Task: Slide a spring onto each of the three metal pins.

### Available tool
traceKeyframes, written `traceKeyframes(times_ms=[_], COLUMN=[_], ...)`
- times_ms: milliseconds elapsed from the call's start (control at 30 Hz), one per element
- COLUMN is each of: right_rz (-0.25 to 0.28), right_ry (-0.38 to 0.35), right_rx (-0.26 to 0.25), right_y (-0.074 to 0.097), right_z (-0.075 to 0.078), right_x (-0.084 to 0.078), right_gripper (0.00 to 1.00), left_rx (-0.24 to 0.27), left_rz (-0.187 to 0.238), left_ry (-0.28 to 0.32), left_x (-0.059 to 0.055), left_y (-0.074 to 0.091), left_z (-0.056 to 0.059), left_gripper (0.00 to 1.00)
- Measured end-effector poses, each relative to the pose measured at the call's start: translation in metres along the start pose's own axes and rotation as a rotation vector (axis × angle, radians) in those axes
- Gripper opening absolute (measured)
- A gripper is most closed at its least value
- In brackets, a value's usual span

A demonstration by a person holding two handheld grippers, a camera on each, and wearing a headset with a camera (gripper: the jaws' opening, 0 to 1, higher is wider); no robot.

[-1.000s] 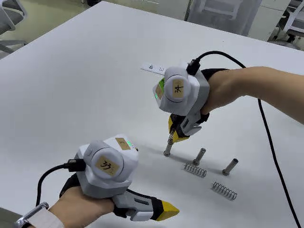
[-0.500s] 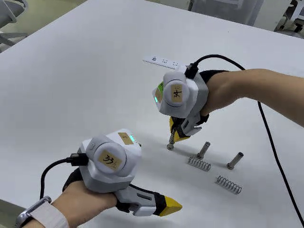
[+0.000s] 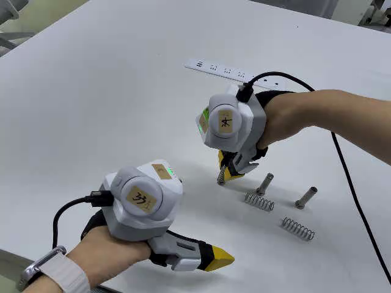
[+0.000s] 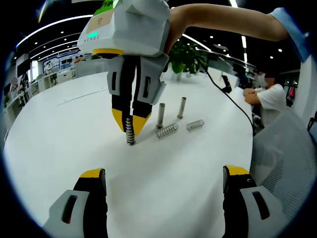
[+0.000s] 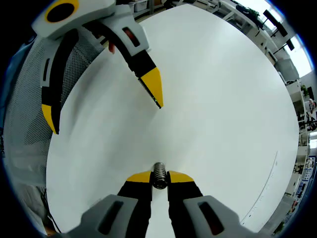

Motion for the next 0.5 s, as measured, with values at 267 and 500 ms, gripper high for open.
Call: traceKeyframes(times_ms=[267,500], right_rz=[0.016,0.088], right_ry=[-0.009,-0.048], right_rx=[-0.004,0.011], right_y=[-0.0034,-0.0061], right_z=[-0.0001,-0.0007], right_x=[-0.0009,-0.0009], right_gripper=[0.13,0.20], left_rx=[-0.005,-0.002], left_rz=[-0.006,0.003], left_ry=[0.002,0.008], left_x=[-0.0008,-0.0009], left_y=[-0.0009,-0.0002], left_z=[0.0004,-0.0005], left_gripper=[1.00,1.00])
Point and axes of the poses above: the centre of the closed fingertips' face, and the gripper's own axes: y roughly backward along the fingers, z roughly to its right, x roughly out of its top, the point moved 9 cm from there along y, roughly backward along the fingers, and after that the axes turned 5 degrees about x, right-handed, at the moved point
